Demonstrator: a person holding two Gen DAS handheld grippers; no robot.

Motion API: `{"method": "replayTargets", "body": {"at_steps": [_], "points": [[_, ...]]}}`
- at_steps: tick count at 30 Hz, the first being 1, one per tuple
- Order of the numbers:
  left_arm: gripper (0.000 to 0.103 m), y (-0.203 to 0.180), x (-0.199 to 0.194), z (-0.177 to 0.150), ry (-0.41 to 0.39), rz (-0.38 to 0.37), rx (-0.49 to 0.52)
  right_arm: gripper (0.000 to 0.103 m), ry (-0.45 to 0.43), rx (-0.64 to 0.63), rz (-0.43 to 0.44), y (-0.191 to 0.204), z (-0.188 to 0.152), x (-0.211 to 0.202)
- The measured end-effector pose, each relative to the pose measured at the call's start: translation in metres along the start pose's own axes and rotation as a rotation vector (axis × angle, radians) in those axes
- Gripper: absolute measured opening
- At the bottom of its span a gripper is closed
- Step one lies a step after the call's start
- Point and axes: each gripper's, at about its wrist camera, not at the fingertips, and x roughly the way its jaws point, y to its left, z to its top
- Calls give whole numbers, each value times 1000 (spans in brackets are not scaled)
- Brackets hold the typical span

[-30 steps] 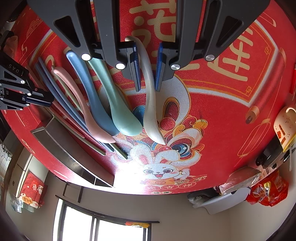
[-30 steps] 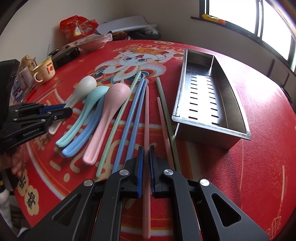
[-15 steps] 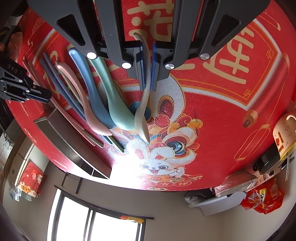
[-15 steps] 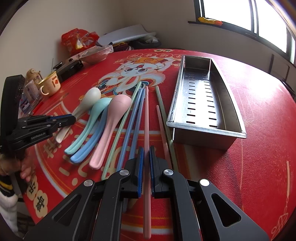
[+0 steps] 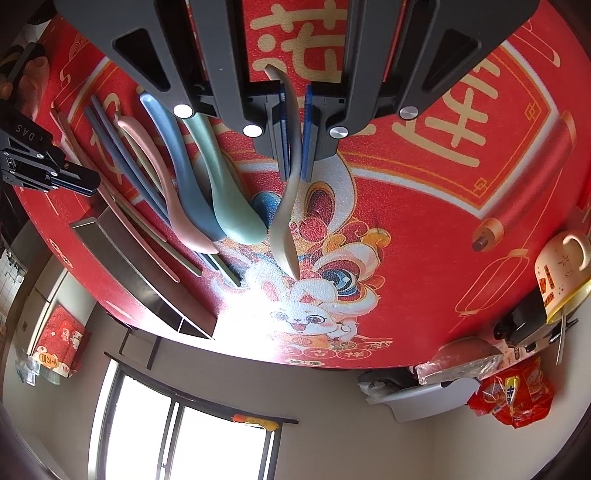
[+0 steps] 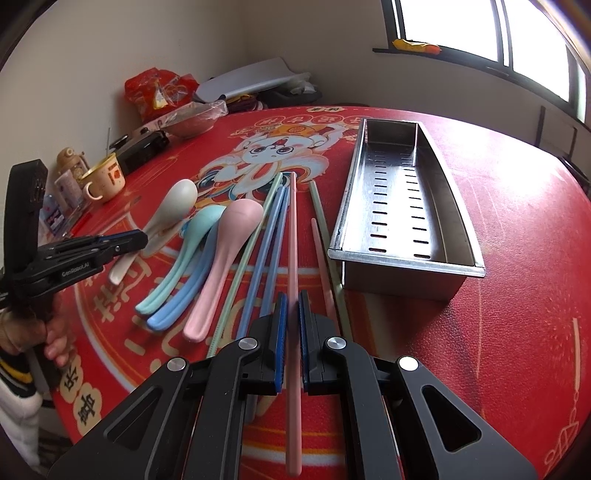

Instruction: Organize utensils

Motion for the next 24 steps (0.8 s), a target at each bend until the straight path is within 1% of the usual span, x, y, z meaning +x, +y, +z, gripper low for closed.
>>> {"method": "replayTargets", "body": {"at_steps": [3, 6, 8, 10, 14, 17, 20, 24], "points": [[6, 0, -2, 0, -6, 1, -2, 6, -20, 4, 9, 0, 1, -6], [6, 2, -2, 0, -8, -2, -8, 6, -22, 47, 41, -6, 7, -12], [6, 2, -2, 0, -8, -4, -12, 6, -43, 91, 79, -11, 16, -19], [6, 2, -1, 0, -3, -2, -14, 6, -60, 125, 98, -17, 29, -24], [6, 2, 1, 1, 8, 5, -12, 6, -63, 189, 65, -36, 61, -17], [6, 2, 3, 0, 16, 13, -12, 6, -32, 278, 37, -61, 85, 4], [6, 4, 4, 0, 21, 12, -19, 6, 9, 390, 17, -82, 99, 29], [6, 6, 7, 0, 34, 10, -25, 6, 48, 482, -28, -96, 104, 57]]}}
